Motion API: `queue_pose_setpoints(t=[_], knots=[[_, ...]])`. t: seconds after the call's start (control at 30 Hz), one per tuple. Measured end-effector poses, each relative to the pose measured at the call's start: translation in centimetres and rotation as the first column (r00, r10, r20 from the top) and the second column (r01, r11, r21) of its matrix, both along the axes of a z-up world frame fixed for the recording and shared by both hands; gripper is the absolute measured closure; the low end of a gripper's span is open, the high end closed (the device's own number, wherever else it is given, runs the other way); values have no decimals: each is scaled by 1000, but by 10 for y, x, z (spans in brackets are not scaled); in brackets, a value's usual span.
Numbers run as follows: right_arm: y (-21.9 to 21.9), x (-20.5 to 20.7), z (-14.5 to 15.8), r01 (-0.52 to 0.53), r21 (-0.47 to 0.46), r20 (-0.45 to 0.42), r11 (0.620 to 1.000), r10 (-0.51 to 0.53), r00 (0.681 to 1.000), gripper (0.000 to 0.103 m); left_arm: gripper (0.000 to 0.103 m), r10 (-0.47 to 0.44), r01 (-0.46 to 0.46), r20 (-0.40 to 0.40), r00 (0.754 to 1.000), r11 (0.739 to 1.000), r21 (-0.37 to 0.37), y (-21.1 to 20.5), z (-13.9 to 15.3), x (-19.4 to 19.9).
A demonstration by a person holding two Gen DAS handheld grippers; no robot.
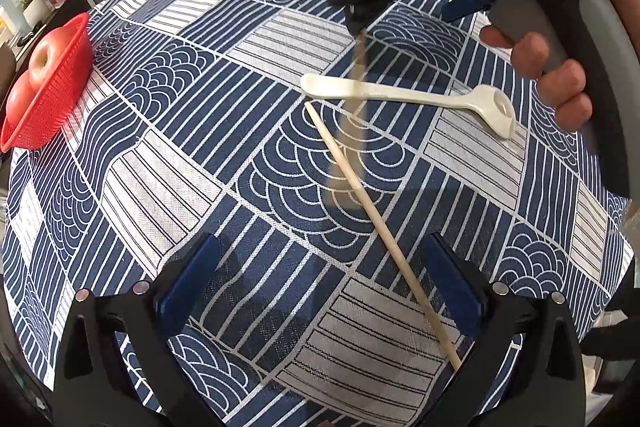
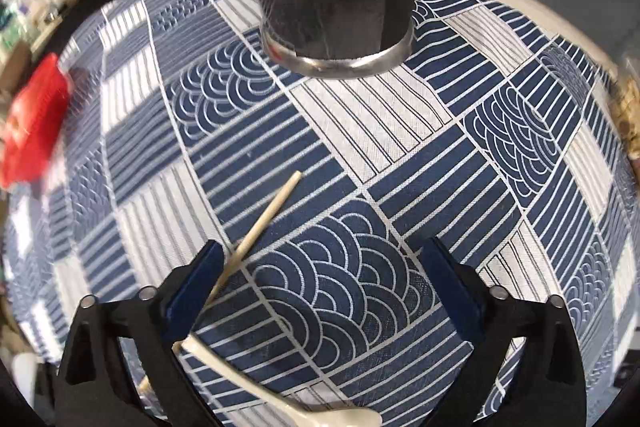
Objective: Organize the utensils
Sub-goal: 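Close the right tool on a chopstick while the left tool lowers toward another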
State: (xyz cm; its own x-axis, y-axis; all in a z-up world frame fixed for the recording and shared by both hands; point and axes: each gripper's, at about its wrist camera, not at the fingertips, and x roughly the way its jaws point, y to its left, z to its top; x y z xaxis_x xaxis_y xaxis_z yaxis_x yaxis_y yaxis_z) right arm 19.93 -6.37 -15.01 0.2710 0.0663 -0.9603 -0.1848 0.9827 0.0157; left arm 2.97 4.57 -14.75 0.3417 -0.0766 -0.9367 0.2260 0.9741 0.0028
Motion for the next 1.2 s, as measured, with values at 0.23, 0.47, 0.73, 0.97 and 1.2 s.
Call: queue_pose_setpoints(t=[0.23, 0.47, 0.73, 0.97, 1.2], knots=[[-1, 0, 1, 25, -1, -19, 1000, -25, 999, 6, 4, -7, 7, -13, 1000, 1000, 1, 0, -1, -1], [-1, 4, 0, 32, -10, -51, 999, -32, 998, 8, 13, -5, 5, -21, 1000, 1000, 0, 5, 2, -5], [-11, -10, 15, -26, 27, -23, 999, 27, 999, 98, 88, 80, -81, -53, 995, 997, -17, 46, 14, -1], [-47, -27, 24, 49, 208, -50, 977, -39, 998, 98, 96, 93, -102, -105, 990, 991, -87, 66, 16, -3], [-81, -45, 41, 95, 270, -15, 958, -94, 995, 98, 103, 80, -89, -111, 991, 993, -82, 73, 22, -12]])
